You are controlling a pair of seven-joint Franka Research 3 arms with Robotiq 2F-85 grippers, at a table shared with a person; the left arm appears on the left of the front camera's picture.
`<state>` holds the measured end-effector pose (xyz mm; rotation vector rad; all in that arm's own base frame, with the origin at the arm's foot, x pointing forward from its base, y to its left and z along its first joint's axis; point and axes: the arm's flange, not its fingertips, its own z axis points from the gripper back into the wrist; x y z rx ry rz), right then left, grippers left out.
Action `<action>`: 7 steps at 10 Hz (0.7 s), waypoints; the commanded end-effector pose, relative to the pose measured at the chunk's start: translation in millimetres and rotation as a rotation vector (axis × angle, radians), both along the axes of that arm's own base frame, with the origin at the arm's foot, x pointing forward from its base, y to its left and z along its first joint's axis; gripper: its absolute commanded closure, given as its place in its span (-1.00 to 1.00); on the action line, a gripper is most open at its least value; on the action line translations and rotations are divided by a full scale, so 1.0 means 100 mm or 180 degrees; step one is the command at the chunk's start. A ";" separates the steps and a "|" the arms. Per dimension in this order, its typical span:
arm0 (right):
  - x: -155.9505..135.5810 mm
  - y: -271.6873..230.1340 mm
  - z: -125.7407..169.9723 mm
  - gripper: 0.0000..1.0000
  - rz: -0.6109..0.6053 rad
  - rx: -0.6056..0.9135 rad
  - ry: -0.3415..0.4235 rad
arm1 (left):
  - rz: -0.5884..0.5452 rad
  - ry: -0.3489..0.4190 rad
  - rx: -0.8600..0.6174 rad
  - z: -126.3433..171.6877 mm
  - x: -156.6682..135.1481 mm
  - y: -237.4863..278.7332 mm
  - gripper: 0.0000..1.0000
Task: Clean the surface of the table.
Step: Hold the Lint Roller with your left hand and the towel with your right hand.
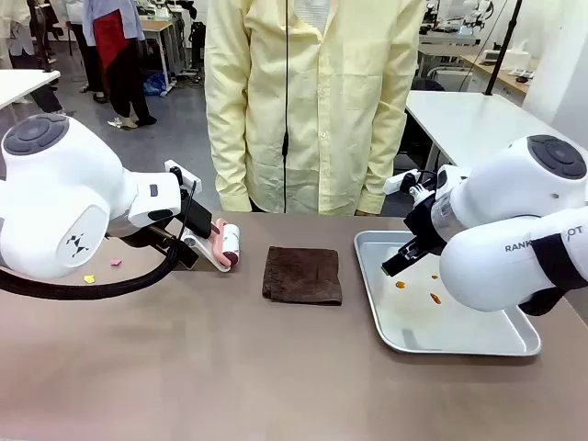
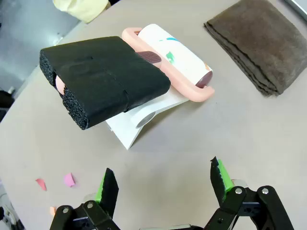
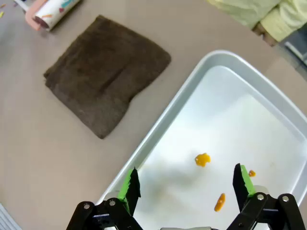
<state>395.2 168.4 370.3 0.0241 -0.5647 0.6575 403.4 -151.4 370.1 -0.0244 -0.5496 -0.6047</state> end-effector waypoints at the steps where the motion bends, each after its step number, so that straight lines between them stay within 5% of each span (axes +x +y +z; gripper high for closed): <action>1: 0.00 0.00 0.00 -1.00 0.0000 0.0000 -0.0001 | 0.0000 -0.0001 0.0000 0.00 0.00 0.00 -1.00; 7: 0.00 0.00 0.00 -1.00 0.0000 0.0000 -0.0001 | 0.0000 -0.0001 0.0000 0.00 0.00 0.00 -1.00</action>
